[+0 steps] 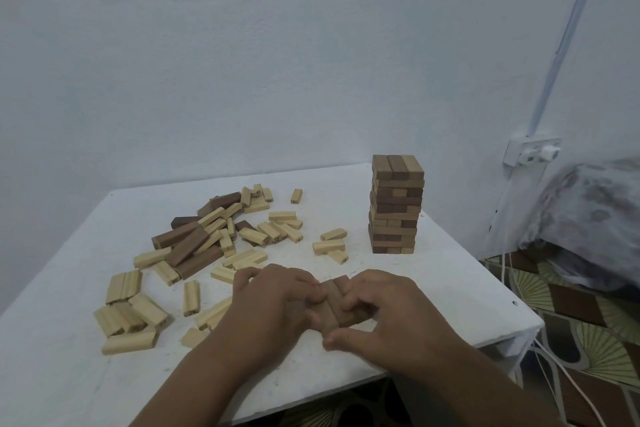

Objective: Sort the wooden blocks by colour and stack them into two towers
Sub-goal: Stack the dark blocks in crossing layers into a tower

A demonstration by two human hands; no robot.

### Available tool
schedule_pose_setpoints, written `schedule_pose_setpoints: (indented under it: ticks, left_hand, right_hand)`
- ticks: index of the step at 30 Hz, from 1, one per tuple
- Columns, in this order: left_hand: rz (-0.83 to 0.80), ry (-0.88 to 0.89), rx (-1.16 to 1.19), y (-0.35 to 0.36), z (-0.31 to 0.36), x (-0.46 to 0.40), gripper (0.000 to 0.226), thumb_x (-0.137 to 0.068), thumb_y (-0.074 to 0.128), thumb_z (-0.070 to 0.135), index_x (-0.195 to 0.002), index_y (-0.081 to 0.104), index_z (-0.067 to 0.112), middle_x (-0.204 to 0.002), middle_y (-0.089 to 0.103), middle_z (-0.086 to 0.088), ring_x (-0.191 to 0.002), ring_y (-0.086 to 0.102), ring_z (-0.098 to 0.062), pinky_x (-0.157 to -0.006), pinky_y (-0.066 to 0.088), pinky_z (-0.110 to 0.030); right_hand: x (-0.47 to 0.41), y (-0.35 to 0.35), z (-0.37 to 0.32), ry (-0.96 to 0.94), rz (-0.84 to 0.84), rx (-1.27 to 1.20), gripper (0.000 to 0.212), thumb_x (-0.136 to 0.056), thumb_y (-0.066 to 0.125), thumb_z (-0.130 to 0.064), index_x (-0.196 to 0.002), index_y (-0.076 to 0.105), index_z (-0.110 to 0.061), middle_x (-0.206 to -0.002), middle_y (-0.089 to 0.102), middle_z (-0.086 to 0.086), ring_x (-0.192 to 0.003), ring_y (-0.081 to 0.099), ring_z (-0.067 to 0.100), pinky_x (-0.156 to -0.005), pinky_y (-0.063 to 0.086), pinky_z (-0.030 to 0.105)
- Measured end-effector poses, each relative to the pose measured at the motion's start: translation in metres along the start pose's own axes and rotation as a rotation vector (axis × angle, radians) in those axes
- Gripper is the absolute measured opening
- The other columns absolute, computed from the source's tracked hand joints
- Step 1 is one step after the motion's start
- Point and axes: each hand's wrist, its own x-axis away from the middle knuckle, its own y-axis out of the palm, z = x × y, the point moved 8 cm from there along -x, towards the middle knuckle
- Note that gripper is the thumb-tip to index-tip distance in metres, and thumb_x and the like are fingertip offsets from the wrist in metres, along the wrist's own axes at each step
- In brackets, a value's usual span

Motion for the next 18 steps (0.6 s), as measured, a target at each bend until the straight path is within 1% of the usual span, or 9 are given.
schedule_pose_setpoints:
  ticks: [1,3,5,6,9,11,12,15,18]
  left_hand:
    - [0.002,0.026,-0.037,0.001,0.001,-0.001,0.021,-0.084,0.068,0.036,-0.101,0.07,0.049,-0.102,0.062,0.038,-0.109,0.047,0.011,-0.101,0.023,-0.038]
    - [0.008,0.064,-0.074,0.005,-0.001,-0.002,0.035,-0.089,0.065,0.022,-0.105,0.065,0.053,-0.102,0.064,0.036,-0.103,0.052,0.007,-0.093,0.03,-0.043]
    - [0.012,0.07,-0.088,0.007,-0.006,-0.003,0.044,-0.089,0.064,0.015,-0.107,0.064,0.055,-0.101,0.063,0.037,-0.101,0.053,0.005,-0.091,0.031,-0.043]
    - [0.014,0.067,-0.087,0.006,-0.006,-0.002,0.043,-0.089,0.064,0.014,-0.105,0.065,0.054,-0.101,0.062,0.037,-0.102,0.051,0.006,-0.095,0.029,-0.043]
    - [-0.032,0.053,-0.048,0.004,-0.004,0.004,0.033,-0.081,0.062,0.016,-0.094,0.067,0.046,-0.113,0.053,0.033,-0.12,0.035,0.012,-0.11,0.012,-0.038]
    - [-0.111,0.044,0.005,0.005,-0.004,0.007,0.033,-0.07,0.06,0.022,-0.095,0.061,0.044,-0.126,0.042,0.036,-0.132,0.017,0.018,-0.114,-0.002,-0.034]
    - [-0.154,0.036,0.04,0.007,-0.003,0.008,0.035,-0.066,0.06,0.027,-0.097,0.057,0.044,-0.131,0.04,0.037,-0.135,0.011,0.017,-0.113,-0.006,-0.033]
    - [-0.21,0.035,0.099,0.01,-0.003,0.01,0.038,-0.065,0.062,0.034,-0.099,0.052,0.046,-0.128,0.047,0.033,-0.136,0.015,0.015,-0.113,-0.004,-0.035]
    - [-0.182,0.033,0.117,0.008,-0.006,0.009,0.036,-0.064,0.065,0.037,-0.098,0.055,0.045,-0.122,0.053,0.032,-0.132,0.023,0.015,-0.114,0.0,-0.037]
  right_hand:
    - [0.0,0.002,-0.002,0.006,0.024,0.026,0.048,-0.059,0.073,-0.068,-0.078,0.063,-0.026,-0.083,0.057,-0.016,-0.08,0.054,0.004,-0.063,0.042,0.018]
    - [0.0,0.004,-0.005,0.012,0.068,0.057,0.044,-0.061,0.075,-0.063,-0.074,0.055,-0.026,-0.08,0.053,-0.015,-0.077,0.051,0.004,-0.061,0.038,0.017]
    - [0.0,0.004,-0.007,0.012,0.087,0.047,0.038,-0.062,0.075,-0.054,-0.075,0.052,-0.025,-0.081,0.052,-0.015,-0.079,0.05,0.005,-0.062,0.04,0.018]
    - [0.001,0.004,-0.006,0.017,0.081,0.033,0.037,-0.061,0.074,-0.049,-0.077,0.051,-0.025,-0.082,0.052,-0.014,-0.08,0.05,0.007,-0.063,0.043,0.02]
    - [0.001,0.003,-0.001,0.05,-0.021,-0.039,0.04,-0.058,0.074,-0.036,-0.084,0.045,-0.026,-0.092,0.053,-0.013,-0.085,0.053,0.012,-0.067,0.051,0.031]
    - [0.0,0.002,0.002,0.045,-0.1,-0.081,0.043,-0.057,0.075,-0.032,-0.086,0.044,-0.027,-0.103,0.054,-0.016,-0.095,0.055,0.011,-0.074,0.054,0.035]
    - [0.0,0.001,0.003,0.039,-0.126,-0.092,0.043,-0.057,0.075,-0.03,-0.086,0.044,-0.028,-0.108,0.053,-0.017,-0.101,0.054,0.01,-0.077,0.055,0.034]
    - [0.001,-0.002,0.006,0.024,-0.144,-0.116,0.042,-0.059,0.076,-0.028,-0.086,0.044,-0.034,-0.112,0.052,-0.02,-0.109,0.051,0.004,-0.085,0.053,0.029]
    - [0.003,-0.006,0.016,0.056,-0.131,-0.071,0.046,-0.064,0.078,-0.036,-0.096,0.045,-0.038,-0.111,0.05,-0.023,-0.106,0.049,0.0,-0.086,0.051,0.024]
